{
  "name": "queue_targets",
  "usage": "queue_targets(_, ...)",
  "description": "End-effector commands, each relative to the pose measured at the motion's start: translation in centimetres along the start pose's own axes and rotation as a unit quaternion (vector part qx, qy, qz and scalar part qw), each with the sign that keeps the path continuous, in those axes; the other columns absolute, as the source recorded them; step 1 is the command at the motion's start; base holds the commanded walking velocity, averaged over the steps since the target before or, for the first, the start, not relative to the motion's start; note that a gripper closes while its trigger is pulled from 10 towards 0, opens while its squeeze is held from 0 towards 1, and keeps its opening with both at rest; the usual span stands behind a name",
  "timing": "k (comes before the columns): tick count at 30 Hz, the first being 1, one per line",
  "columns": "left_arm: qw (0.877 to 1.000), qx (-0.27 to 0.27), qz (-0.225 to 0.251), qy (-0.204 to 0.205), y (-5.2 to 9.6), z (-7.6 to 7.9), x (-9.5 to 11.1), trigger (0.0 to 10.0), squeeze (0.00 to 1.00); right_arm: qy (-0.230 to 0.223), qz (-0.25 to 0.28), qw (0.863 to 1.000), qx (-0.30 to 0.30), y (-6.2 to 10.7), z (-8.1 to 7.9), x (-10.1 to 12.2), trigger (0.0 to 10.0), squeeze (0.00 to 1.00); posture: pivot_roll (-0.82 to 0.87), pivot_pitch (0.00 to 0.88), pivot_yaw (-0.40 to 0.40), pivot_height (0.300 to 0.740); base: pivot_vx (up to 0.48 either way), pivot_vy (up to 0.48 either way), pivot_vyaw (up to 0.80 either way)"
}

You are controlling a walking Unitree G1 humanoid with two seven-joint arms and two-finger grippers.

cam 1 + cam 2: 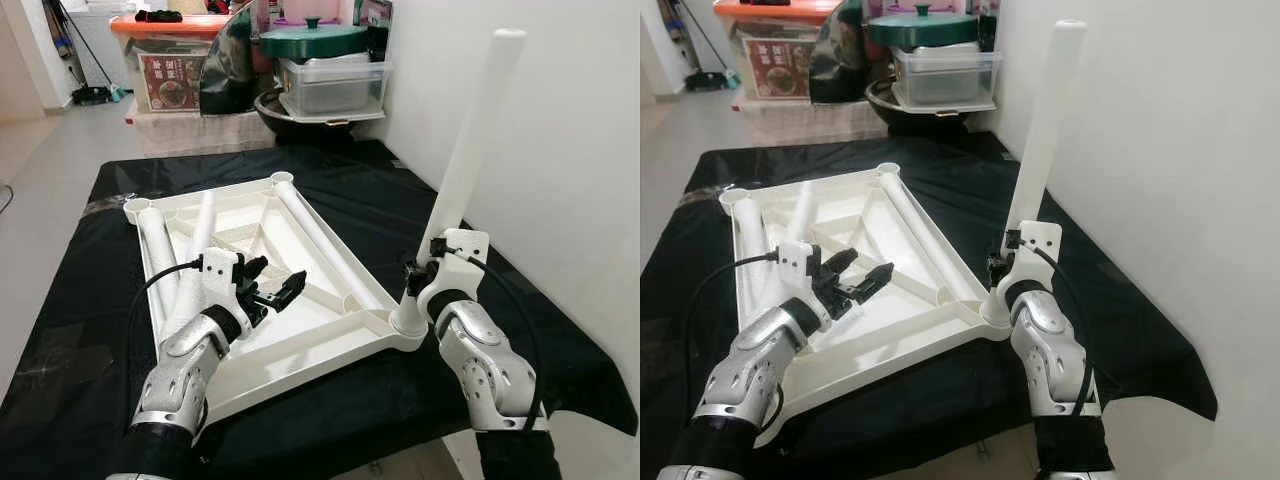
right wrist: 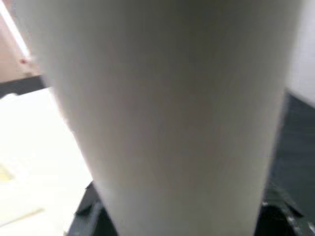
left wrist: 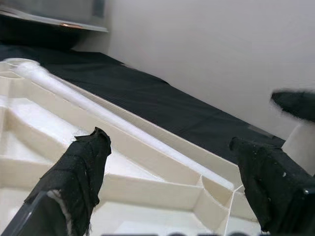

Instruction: Building children table

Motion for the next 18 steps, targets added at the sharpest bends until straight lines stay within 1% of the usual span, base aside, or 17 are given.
queue_targets(1, 1.000, -0.002, -0.008, 0.003, 0.0, 0.0, -0.5, 10.0, 0.00, -0.004, -0.031, 0.999, 0.035, 0.0, -1.4, -1.4, 10.0, 0.59, -0.09, 0.000, -0.044, 0.740, 0.000, 0.000, 0.00)
queue_targets(2, 1.000, -0.002, -0.008, 0.003, 0.0, 0.1, -0.5, 10.0, 0.00, -0.006, -0.026, 0.998, 0.055, -0.1, -1.8, -0.9, 10.0, 1.00, -0.09, 0.000, -0.048, 0.740, 0.000, 0.000, 0.00)
queue_targets(5, 1.000, -0.001, -0.007, 0.004, 0.1, 0.1, -0.5, 10.0, 0.00, -0.007, -0.020, 0.995, 0.095, -0.2, -2.7, 0.1, 10.0, 1.00, -0.09, 0.000, -0.051, 0.740, 0.000, 0.000, 0.00)
queue_targets(6, 1.000, -0.001, -0.007, 0.004, 0.1, 0.1, -0.5, 10.0, 0.00, -0.011, -0.025, 0.992, 0.120, -0.1, -3.3, 0.5, 10.0, 0.39, -0.09, 0.000, -0.052, 0.740, 0.000, 0.000, 0.00)
queue_targets(7, 1.000, -0.001, -0.007, 0.004, 0.1, 0.1, -0.6, 10.0, 0.00, -0.015, -0.028, 0.990, 0.136, 0.0, -3.6, 0.7, 10.0, 0.00, -0.09, 0.000, -0.052, 0.740, 0.000, 0.000, 0.00)
queue_targets(8, 1.000, -0.001, -0.007, 0.004, 0.1, 0.1, -0.6, 10.0, 0.00, -0.015, -0.028, 0.990, 0.136, 0.0, -3.6, 0.7, 10.0, 0.00, -0.09, 0.000, -0.052, 0.740, 0.000, 0.000, 0.00)
queue_targets(9, 1.000, -0.001, -0.007, 0.005, 0.1, 0.2, -0.5, 10.0, 0.00, -0.015, -0.029, 0.984, 0.174, 0.3, -4.4, 1.3, 10.0, 0.00, -0.09, 0.000, -0.052, 0.740, 0.000, 0.000, 0.00)
queue_targets(10, 1.000, -0.001, -0.006, 0.006, 0.1, 0.2, -0.6, 10.0, 0.00, -0.008, -0.032, 0.973, 0.226, 1.1, -5.3, 1.8, 10.0, 0.00, -0.10, 0.000, -0.052, 0.740, 0.000, 0.000, 0.00)
queue_targets(11, 1.000, -0.002, -0.006, 0.006, 0.1, 0.3, -0.6, 10.0, 0.00, -0.001, -0.034, 0.965, 0.261, 1.6, -6.0, 2.1, 10.0, 0.00, -0.10, 0.000, -0.051, 0.740, 0.000, 0.000, 0.00)
queue_targets(12, 1.000, -0.002, -0.006, 0.006, 0.0, 0.3, -0.6, 10.0, 0.00, 0.006, -0.046, 0.952, 0.302, 2.4, -6.7, 2.1, 10.0, 0.00, -0.10, 0.000, -0.050, 0.740, 0.000, 0.000, 0.00)
queue_targets(13, 1.000, -0.002, -0.006, 0.006, 0.0, 0.3, -0.6, 10.0, 0.00, 0.006, -0.046, 0.952, 0.302, 2.4, -6.7, 2.1, 10.0, 0.00, -0.10, 0.000, -0.050, 0.740, 0.000, 0.000, 0.00)
queue_targets(14, 1.000, -0.003, -0.006, 0.007, 0.0, 0.3, -0.6, 10.0, 0.00, 0.011, -0.061, 0.939, 0.338, 3.2, -7.2, 1.9, 10.0, 0.00, -0.10, 0.000, -0.050, 0.740, 0.000, 0.000, 0.00)
queue_targets(15, 1.000, -0.003, -0.006, 0.007, 0.0, 0.4, -0.6, 10.0, 0.00, 0.025, -0.080, 0.922, 0.378, 4.2, -7.6, 1.3, 10.0, 0.00, -0.10, 0.000, -0.053, 0.740, 0.000, 0.000, 0.00)
queue_targets(16, 1.000, -0.004, -0.006, 0.008, -0.1, 0.4, -0.6, 10.0, 0.00, 0.043, -0.108, 0.898, 0.424, 5.6, -8.0, 0.3, 10.0, 0.00, -0.09, 0.000, -0.056, 0.740, 0.000, 0.000, 0.00)
queue_targets(17, 1.000, -0.004, -0.006, 0.008, -0.1, 0.4, -0.6, 10.0, 0.00, 0.043, -0.108, 0.898, 0.424, 5.6, -8.0, 0.3, 10.0, 0.00, -0.09, 0.000, -0.056, 0.740, 0.000, 0.000, 0.00)
queue_targets(18, 1.000, -0.004, -0.006, 0.008, -0.1, 0.5, -0.6, 10.0, 0.00, 0.056, -0.134, 0.879, 0.455, 6.6, -8.1, -0.8, 10.0, 0.00, -0.09, 0.000, -0.057, 0.740, 0.000, 0.000, 0.00)
Point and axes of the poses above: a point about 5 cm out from each wrist's last joint towards the gripper, its own y axis pointing back from the gripper into the wrist, its own x axis along the axis of the wrist's last joint, z = x × y, the point moved 5 cm from there along -y, pointing out of the wrist towards the gripper, and after that the axes turned 12 degrees about -y, right-handed, at the moved point
